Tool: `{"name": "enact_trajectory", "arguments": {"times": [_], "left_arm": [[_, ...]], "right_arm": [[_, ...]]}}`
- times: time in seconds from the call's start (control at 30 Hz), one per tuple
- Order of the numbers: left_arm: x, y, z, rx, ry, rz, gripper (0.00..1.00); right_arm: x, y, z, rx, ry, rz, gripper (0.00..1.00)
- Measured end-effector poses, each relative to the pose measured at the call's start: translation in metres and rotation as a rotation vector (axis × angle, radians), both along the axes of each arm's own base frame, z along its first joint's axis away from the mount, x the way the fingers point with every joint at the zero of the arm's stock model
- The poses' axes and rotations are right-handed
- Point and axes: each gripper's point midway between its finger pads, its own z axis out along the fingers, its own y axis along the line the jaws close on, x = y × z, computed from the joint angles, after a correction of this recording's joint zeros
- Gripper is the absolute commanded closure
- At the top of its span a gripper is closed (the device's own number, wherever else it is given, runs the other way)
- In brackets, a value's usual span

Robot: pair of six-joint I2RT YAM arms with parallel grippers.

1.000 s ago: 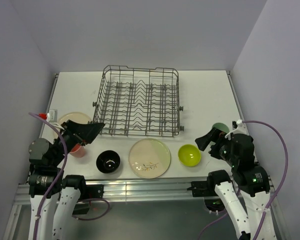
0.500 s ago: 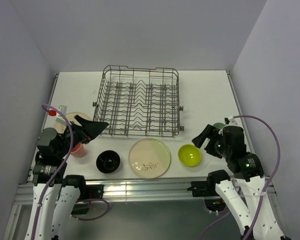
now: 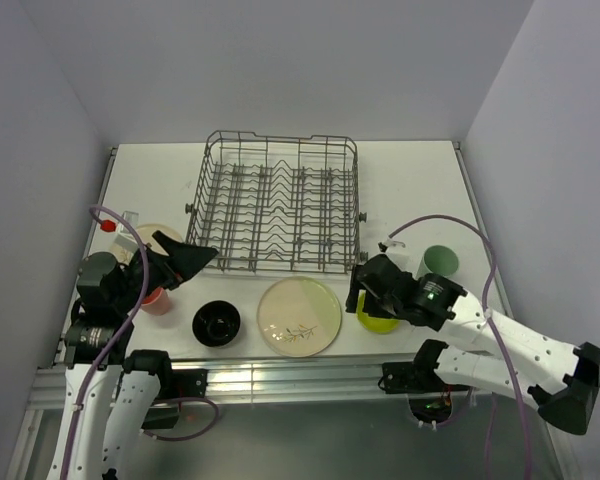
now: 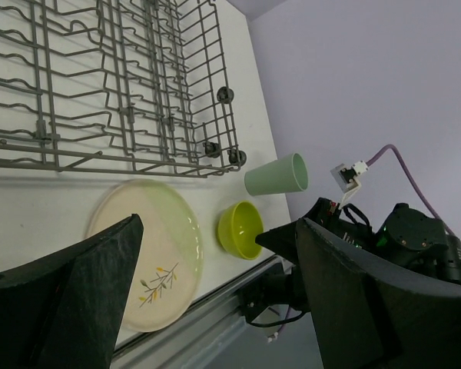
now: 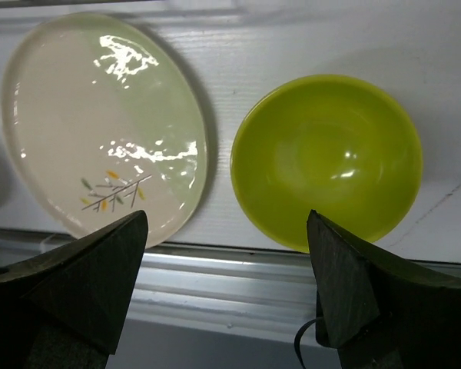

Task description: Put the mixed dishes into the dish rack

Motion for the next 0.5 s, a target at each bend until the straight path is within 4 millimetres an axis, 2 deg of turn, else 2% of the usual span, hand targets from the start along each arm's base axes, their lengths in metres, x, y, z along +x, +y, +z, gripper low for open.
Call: {"name": "enact_trajectory", "arguments": {"times": [0.17, 0.37, 0.5], "left_arm": [[-0.002, 0.001, -0.001, 0.021, 0.002, 0.001, 0.12], [-0.003, 0.002, -0.003, 0.032, 0.006, -0.003, 0.14], [-0.004, 0.001, -0.004, 0.035, 0.011, -0.01, 0.16]], "right_arm": [[0.009, 0.0, -0.012, -0.08, -0.005, -0.025, 0.12], [0.019, 0.007, -0.028, -0.131, 0.0, -0.023, 0.3], [0.022, 0.01, -0.037, -0.148, 0.004, -0.019, 0.37]]}}
